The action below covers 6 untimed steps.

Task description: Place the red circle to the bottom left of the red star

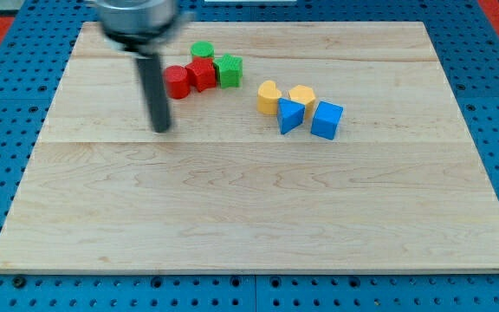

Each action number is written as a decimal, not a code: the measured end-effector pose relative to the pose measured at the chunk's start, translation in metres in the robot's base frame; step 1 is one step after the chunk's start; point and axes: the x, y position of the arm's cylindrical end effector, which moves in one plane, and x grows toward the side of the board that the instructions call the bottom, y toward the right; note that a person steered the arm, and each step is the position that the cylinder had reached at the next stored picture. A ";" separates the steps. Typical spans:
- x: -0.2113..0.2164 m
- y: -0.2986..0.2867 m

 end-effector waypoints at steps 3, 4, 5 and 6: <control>-0.085 0.069; -0.069 0.075; -0.062 0.082; -0.080 0.047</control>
